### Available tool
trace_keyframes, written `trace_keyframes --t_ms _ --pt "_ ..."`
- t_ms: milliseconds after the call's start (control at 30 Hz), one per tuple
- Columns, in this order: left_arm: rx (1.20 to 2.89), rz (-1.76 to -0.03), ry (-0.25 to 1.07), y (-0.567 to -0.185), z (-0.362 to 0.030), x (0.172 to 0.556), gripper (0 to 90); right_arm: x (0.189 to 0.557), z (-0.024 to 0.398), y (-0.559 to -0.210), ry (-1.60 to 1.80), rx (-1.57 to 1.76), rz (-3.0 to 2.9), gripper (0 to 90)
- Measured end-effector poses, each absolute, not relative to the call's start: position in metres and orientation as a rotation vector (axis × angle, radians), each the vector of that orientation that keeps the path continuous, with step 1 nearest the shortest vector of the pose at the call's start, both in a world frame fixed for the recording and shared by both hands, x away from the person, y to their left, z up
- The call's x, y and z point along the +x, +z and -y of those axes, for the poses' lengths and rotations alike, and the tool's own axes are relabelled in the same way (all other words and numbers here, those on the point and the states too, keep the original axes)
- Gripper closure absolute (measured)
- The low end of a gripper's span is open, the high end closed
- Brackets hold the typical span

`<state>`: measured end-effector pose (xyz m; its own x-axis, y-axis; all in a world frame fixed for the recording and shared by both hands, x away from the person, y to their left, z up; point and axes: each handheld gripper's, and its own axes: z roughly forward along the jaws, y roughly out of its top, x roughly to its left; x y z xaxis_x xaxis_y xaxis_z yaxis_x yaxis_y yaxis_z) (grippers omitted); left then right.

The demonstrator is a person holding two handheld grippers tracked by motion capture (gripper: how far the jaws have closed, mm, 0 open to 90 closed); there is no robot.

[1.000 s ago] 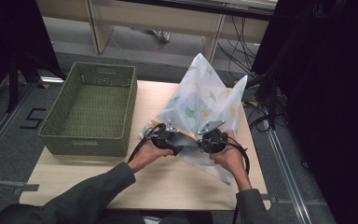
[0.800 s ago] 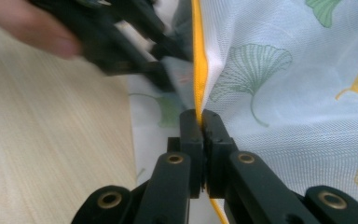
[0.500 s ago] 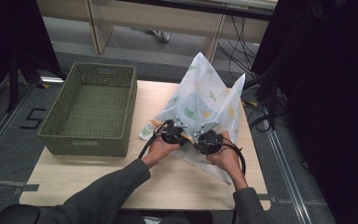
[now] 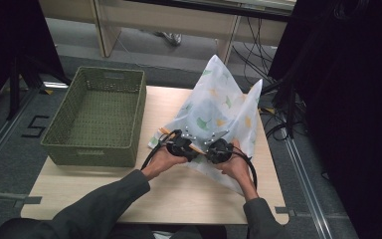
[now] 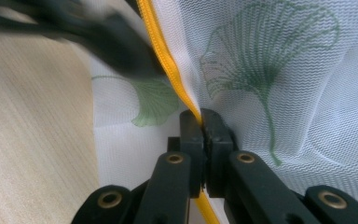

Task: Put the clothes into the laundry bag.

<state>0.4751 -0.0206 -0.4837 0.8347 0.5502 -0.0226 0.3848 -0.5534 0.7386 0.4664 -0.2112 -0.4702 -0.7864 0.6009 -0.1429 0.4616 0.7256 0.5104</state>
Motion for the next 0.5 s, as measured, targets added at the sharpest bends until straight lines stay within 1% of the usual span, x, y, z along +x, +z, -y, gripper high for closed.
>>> trace_keyframes --t_ms 67,100,133,167,200,300,333,367,467,500 --pt "2.244 -0.642 0.257 -0.48 0.011 0.47 61.0 0.466 0.21 -0.471 0.655 0.835 -2.642 89.4" --pt "2.278 -0.63 0.272 -0.48 0.005 0.466 64.2 0.467 0.21 -0.471 0.65 0.827 -2.64 89.3" --pt "2.278 -0.63 0.272 -0.48 0.005 0.466 68.3 0.467 0.21 -0.471 0.65 0.827 -2.64 89.3" --pt "2.31 -0.616 0.277 -0.482 0.001 0.466 68.3 0.466 0.21 -0.471 0.648 0.837 -2.632 89.3" --pt "2.289 -0.646 0.279 -0.486 0.001 0.467 71.8 0.466 0.21 -0.471 0.647 0.841 -2.631 89.3" --pt "2.312 -0.669 0.289 -0.495 0.002 0.474 80.7 0.466 0.209 -0.47 0.643 0.845 -2.63 89.2" --pt "2.312 -0.674 0.285 -0.498 0.003 0.477 80.7 0.466 0.209 -0.47 0.643 0.845 -2.63 89.2" --pt "2.289 -0.69 0.278 -0.501 0.005 0.479 82.7 0.466 0.21 -0.47 0.645 0.845 -2.632 89.2" --pt "2.352 -0.647 0.262 -0.504 0.006 0.484 83.9 0.466 0.21 -0.469 0.642 0.838 -2.637 89.2" --pt "2.315 -0.658 0.254 -0.506 0.006 0.485 86.1 0.464 0.21 -0.468 0.651 0.841 -2.634 89.2"
